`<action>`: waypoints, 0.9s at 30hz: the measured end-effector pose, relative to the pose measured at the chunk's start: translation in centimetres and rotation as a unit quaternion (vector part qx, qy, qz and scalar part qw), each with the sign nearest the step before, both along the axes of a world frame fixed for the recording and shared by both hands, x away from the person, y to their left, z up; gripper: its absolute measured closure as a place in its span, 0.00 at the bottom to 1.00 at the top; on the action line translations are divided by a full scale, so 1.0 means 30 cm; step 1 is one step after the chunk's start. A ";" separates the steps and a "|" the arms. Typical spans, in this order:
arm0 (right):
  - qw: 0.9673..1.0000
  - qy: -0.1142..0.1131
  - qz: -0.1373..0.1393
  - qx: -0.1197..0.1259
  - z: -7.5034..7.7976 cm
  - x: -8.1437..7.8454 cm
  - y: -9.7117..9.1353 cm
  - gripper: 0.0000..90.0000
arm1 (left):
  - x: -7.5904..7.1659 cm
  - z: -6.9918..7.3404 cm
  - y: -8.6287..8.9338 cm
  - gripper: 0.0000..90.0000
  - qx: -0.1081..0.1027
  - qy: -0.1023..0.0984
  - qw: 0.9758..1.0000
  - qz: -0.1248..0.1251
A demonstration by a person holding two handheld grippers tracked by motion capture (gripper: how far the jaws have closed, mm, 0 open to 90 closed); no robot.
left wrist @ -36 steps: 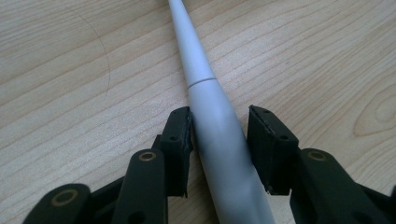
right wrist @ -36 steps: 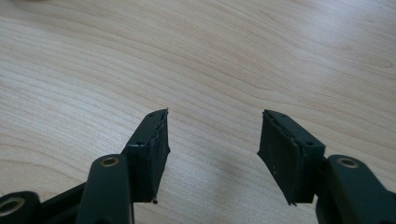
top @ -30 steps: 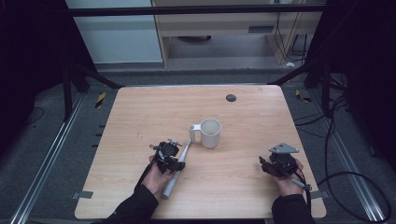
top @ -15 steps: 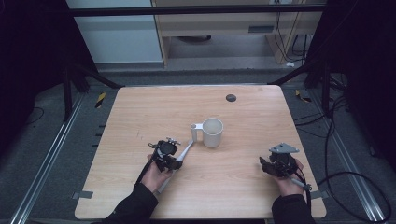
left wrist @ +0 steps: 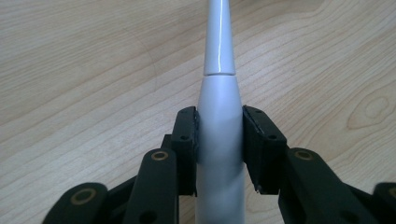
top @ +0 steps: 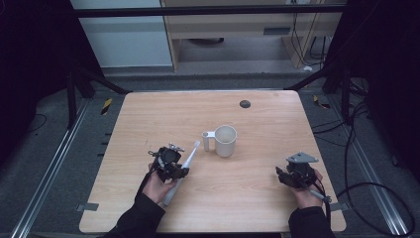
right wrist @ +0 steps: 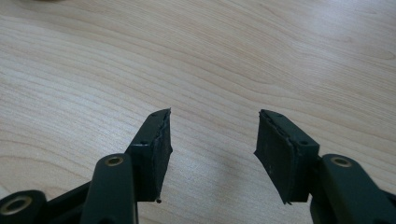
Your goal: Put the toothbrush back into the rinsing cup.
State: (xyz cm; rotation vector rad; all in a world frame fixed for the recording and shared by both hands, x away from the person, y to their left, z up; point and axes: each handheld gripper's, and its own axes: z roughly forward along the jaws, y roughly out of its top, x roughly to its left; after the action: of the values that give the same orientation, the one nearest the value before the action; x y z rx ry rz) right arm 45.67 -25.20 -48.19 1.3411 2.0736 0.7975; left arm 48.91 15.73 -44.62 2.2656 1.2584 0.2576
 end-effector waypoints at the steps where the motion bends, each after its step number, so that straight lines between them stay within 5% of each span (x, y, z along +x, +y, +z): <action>1: 1.000 0.000 0.000 0.000 0.000 0.000 0.000 0.50 | -0.001 0.005 0.005 0.74 0.000 -0.001 1.000 -0.001; 27: 1.000 0.003 0.000 0.001 0.001 -0.002 0.000 0.51 | -0.034 0.093 0.045 0.74 -0.042 -0.055 0.998 0.001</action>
State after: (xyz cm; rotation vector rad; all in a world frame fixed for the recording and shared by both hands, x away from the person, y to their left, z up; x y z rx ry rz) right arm 45.60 -25.19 -48.14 1.3458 2.0782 0.7964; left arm 47.88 17.08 -41.83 2.1488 1.1933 0.3208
